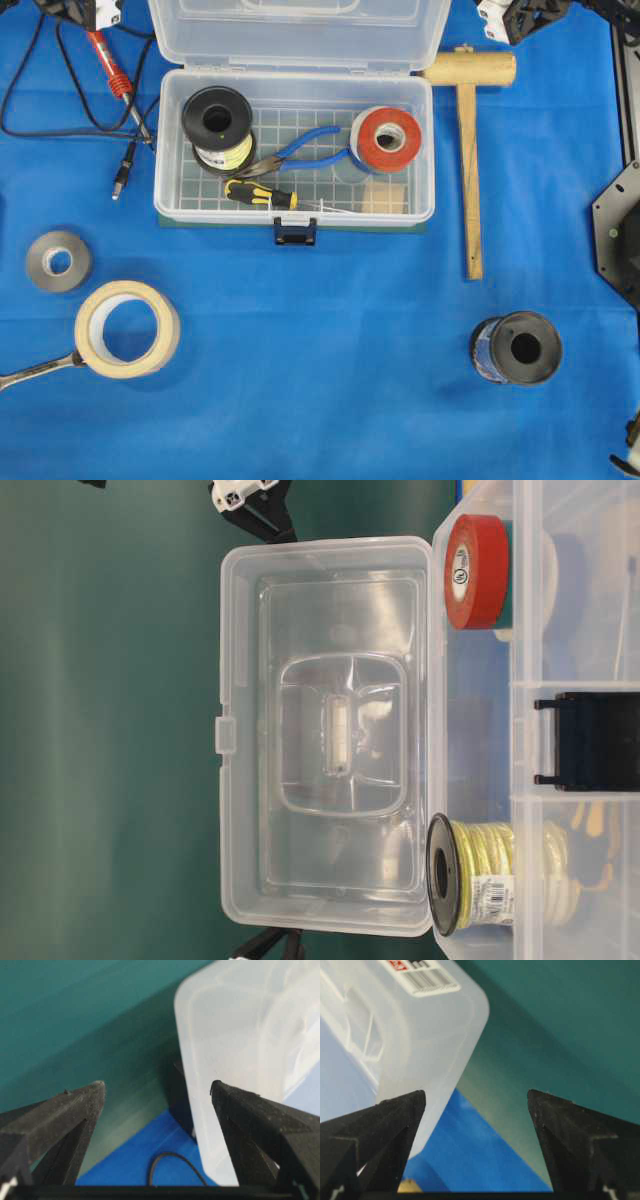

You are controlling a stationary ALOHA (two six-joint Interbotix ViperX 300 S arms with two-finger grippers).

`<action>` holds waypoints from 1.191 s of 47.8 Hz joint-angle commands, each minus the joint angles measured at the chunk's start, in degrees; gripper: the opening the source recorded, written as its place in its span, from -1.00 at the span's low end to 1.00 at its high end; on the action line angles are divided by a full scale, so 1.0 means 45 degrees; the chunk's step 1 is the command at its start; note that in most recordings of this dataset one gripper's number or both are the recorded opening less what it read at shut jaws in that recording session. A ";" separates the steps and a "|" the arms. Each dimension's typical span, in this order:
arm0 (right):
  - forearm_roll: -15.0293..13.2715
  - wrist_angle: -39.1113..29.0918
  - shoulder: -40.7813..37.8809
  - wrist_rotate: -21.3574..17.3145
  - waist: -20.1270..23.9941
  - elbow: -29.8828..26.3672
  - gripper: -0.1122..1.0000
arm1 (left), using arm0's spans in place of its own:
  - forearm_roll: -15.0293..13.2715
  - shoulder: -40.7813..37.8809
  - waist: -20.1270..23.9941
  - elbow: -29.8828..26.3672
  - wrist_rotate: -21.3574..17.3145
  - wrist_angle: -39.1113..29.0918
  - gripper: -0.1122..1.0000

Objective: Open the tool box with both arms.

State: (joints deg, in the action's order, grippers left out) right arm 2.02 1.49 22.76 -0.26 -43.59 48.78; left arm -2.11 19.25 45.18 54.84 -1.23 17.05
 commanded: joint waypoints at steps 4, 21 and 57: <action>-0.0020 -0.0176 0.0605 0.0020 -0.0352 0.0156 0.73 | 0.0039 0.0547 0.0449 0.0273 -0.0020 -0.0137 0.83; -0.0020 -0.1035 0.2422 0.0020 -0.1113 0.1230 0.73 | 0.0039 0.2266 0.1035 0.1602 -0.0020 -0.0566 0.83; 0.0371 -0.2656 0.3633 -0.0039 0.4043 0.1895 0.73 | 0.0020 0.4375 -0.4004 0.2676 0.0059 -0.2188 0.83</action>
State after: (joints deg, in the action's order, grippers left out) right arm 3.43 -9.84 38.32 -0.35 -29.62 57.83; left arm -2.02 37.27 31.20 66.88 -0.79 8.44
